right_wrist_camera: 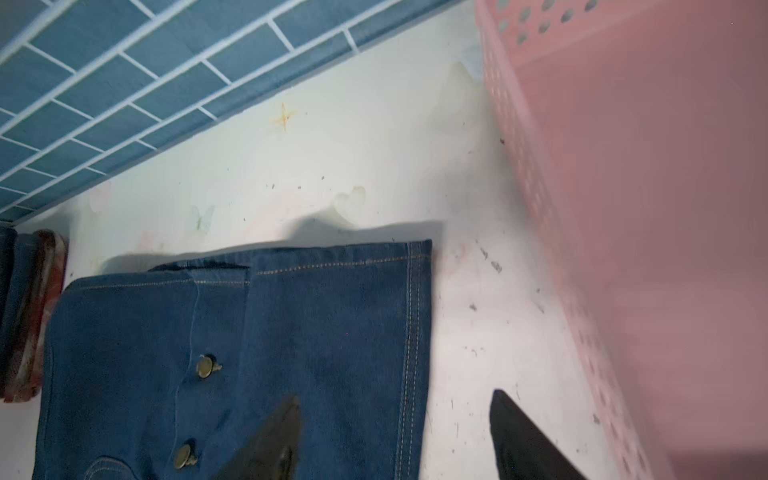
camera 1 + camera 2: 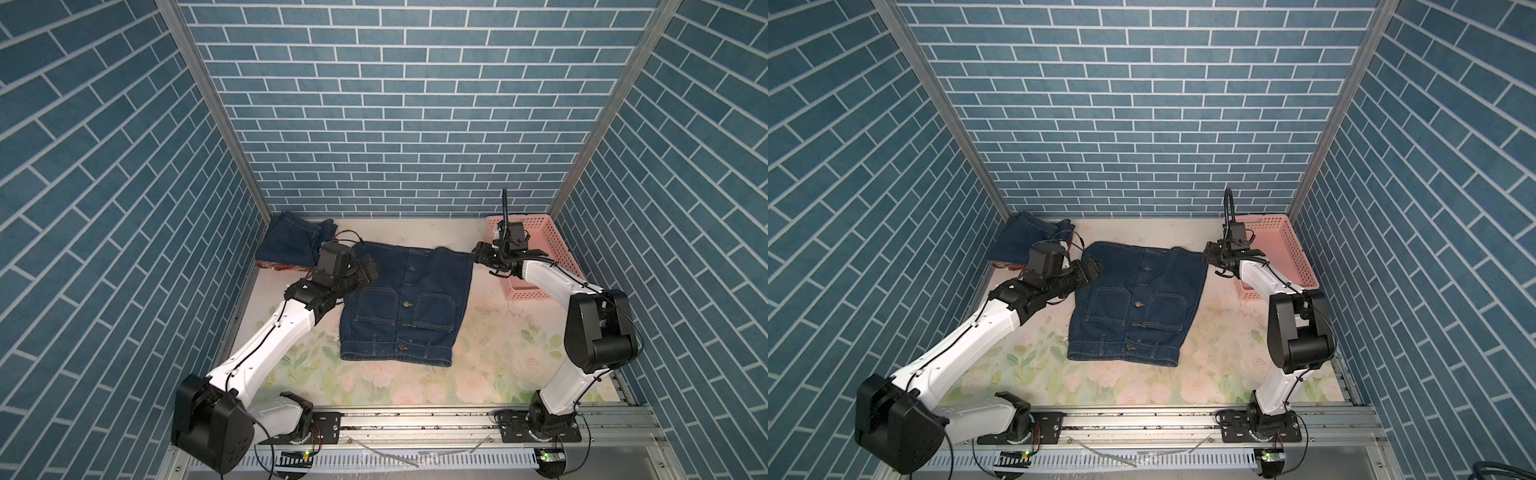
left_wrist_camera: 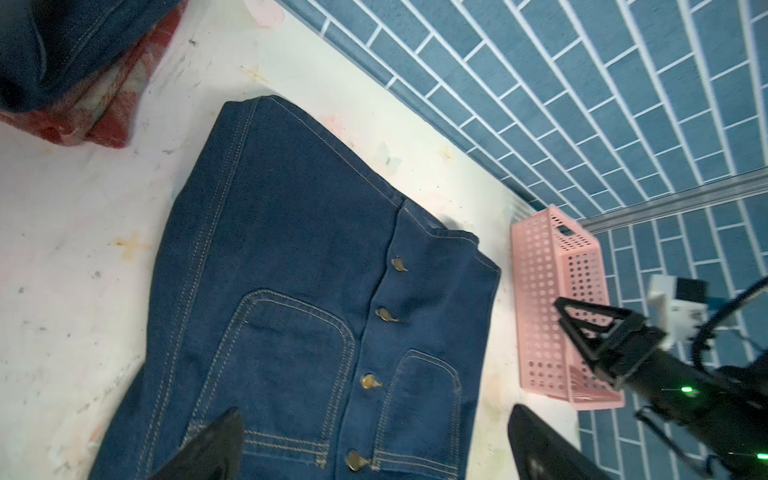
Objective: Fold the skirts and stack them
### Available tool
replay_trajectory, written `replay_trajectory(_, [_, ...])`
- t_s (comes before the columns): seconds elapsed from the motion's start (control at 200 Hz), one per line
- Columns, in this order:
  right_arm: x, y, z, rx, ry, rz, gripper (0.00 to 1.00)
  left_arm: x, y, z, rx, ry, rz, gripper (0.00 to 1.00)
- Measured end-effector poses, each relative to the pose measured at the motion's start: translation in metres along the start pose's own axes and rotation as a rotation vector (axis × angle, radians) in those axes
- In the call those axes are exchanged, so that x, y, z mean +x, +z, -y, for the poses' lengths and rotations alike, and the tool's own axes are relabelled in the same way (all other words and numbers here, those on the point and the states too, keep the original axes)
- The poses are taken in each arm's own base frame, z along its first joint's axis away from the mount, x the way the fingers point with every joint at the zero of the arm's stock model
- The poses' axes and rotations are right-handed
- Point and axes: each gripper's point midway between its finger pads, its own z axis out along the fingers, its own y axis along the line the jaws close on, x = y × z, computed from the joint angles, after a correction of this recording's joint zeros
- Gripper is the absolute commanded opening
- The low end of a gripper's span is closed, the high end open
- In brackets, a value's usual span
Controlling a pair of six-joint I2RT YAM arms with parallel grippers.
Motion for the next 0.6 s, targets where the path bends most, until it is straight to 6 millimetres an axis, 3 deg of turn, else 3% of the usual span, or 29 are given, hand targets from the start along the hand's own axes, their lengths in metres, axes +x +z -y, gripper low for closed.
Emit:
replay_trajectory(0.255, [0.070, 0.007, -0.003, -0.006, 0.022, -0.144, 0.65, 0.006, -0.033, 0.030, -0.021, -0.044, -0.022, 1.00])
replay_trajectory(0.43, [0.088, 0.022, -0.003, 0.002, 0.041, -0.192, 0.63, 0.006, -0.040, 0.034, -0.057, -0.046, -0.031, 1.00])
replay_trajectory(0.6, [0.104, 0.039, 0.006, 0.029, 0.066, -0.237, 0.63, 0.012, -0.038, 0.024, -0.117, -0.043, -0.046, 1.00])
